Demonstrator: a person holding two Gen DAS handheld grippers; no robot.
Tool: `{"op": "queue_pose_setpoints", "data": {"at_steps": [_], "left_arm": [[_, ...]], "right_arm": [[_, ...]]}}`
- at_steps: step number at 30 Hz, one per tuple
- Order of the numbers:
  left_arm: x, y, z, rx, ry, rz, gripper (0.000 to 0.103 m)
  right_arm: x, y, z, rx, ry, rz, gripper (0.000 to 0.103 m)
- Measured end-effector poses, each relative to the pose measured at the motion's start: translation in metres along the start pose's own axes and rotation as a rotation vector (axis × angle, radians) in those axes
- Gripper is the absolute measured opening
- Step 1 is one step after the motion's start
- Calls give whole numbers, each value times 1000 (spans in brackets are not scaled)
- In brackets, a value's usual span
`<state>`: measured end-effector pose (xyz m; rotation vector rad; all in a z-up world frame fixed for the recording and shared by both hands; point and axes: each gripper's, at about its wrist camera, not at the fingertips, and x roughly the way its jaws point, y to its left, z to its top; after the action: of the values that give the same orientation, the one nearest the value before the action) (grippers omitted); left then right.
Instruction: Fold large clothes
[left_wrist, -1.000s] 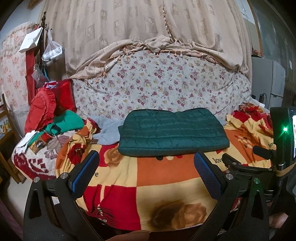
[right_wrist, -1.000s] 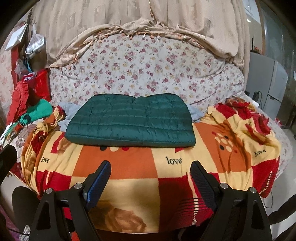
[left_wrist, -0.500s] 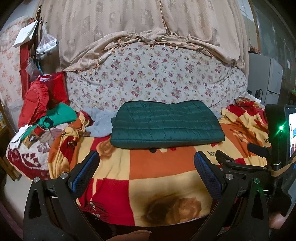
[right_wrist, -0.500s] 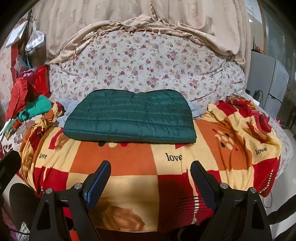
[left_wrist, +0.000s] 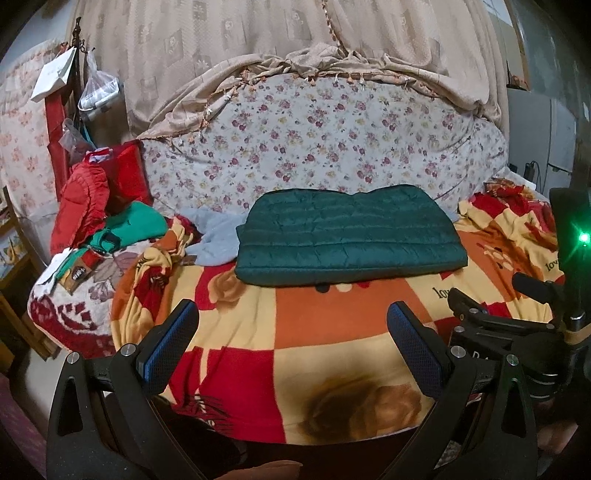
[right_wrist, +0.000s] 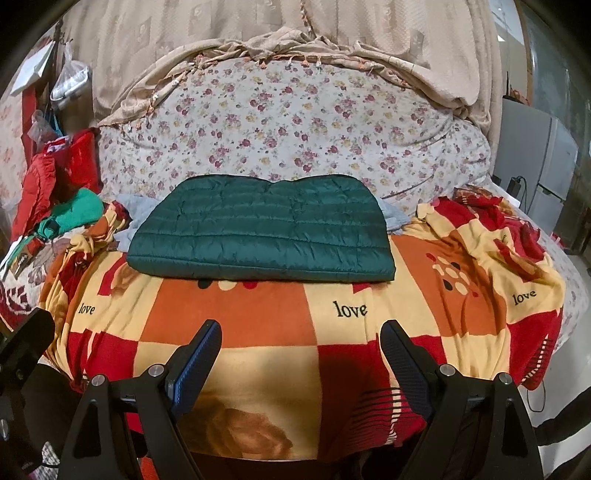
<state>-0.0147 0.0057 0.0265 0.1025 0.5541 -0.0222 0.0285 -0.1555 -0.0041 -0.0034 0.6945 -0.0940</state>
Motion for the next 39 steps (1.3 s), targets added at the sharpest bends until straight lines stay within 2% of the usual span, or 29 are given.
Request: {"op": "queue_pose_setpoints", "data": {"at_steps": [5, 39], "left_arm": [[0, 1, -1, -2, 2, 0, 102], [31, 2, -7, -48, 141, -39, 102]], "right_arm": [[5, 4, -3, -15, 16, 2, 86], [12, -3, -6, 4, 41, -9, 86]]}}
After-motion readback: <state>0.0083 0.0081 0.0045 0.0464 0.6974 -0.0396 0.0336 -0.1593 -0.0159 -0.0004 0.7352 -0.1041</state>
